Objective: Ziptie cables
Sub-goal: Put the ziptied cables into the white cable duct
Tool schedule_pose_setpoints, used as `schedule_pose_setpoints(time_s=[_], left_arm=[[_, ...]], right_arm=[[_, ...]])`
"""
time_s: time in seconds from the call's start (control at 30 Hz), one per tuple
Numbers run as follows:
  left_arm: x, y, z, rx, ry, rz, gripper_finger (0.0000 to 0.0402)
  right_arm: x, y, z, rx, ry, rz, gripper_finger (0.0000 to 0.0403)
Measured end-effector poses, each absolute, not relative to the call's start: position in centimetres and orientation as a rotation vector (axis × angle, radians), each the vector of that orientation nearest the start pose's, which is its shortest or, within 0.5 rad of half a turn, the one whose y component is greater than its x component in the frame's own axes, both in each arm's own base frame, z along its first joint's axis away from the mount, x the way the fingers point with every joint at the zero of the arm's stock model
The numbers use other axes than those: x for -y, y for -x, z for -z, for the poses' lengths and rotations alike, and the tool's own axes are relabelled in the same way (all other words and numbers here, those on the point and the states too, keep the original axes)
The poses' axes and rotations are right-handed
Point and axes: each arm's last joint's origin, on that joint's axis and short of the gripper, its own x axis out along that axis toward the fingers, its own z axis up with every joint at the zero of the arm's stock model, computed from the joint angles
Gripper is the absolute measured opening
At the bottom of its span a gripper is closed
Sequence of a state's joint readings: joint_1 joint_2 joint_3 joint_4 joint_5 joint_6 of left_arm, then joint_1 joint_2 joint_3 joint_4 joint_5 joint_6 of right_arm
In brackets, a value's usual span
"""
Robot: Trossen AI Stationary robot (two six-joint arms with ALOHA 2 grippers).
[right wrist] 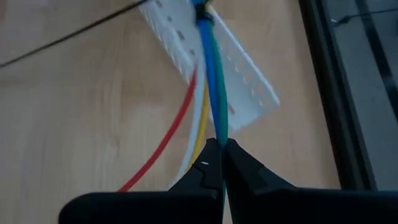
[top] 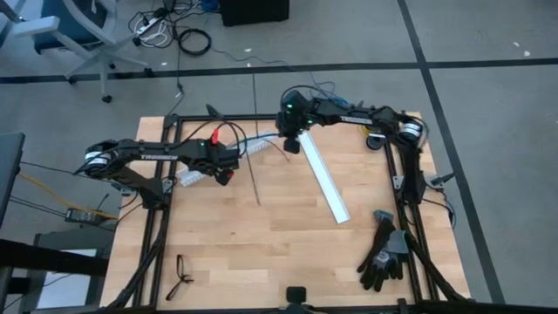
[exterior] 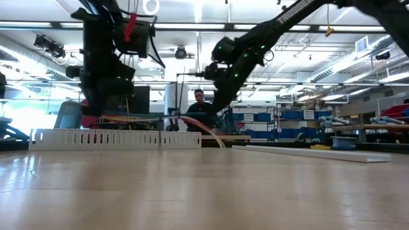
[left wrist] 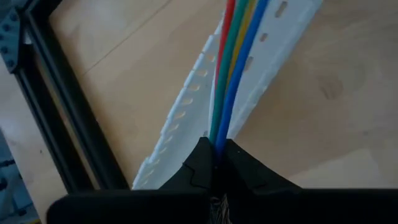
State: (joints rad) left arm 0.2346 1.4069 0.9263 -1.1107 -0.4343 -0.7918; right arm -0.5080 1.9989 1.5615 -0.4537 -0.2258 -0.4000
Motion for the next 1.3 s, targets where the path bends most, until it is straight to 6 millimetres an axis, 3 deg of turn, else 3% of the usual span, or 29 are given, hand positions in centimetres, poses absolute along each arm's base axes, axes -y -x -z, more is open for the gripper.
schedule_pose_setpoints(time_s=[0.13,0.33,0.5,0.8,1.03,1.3], left_arm=[[-6.2,-20.7,-21.0,-1.324,0.413,-1.123,0.0024],[-5.9,-19.4,-19.3,-1.369,0.403,-1.128,0.0023],[-5.4,-17.9,-18.5,-1.382,0.461,-1.119,0.0023],[-4.7,-16.1,-19.1,-1.346,0.501,-1.114,0.0023],[-4.4,-15.3,-17.9,-1.371,0.53,-1.123,0.0024],[-4.4,-15.2,-17.6,-1.359,0.551,-1.133,0.0059]], right_arm=[[21.4,-40.1,-22.7,-0.867,0.052,0.06,0.0],[22.3,-41.2,-22.7,-0.864,0.094,0.024,0.0],[23.0,-42.3,-21.0,-0.899,0.079,-0.039,0.0],[23.0,-45.2,-19.9,-0.897,0.193,-0.083,0.0],[23.1,-45.6,-20.4,-0.862,0.249,-0.087,0.0],[22.5,-45.8,-20.3,-0.874,0.256,-0.097,0.0004]])
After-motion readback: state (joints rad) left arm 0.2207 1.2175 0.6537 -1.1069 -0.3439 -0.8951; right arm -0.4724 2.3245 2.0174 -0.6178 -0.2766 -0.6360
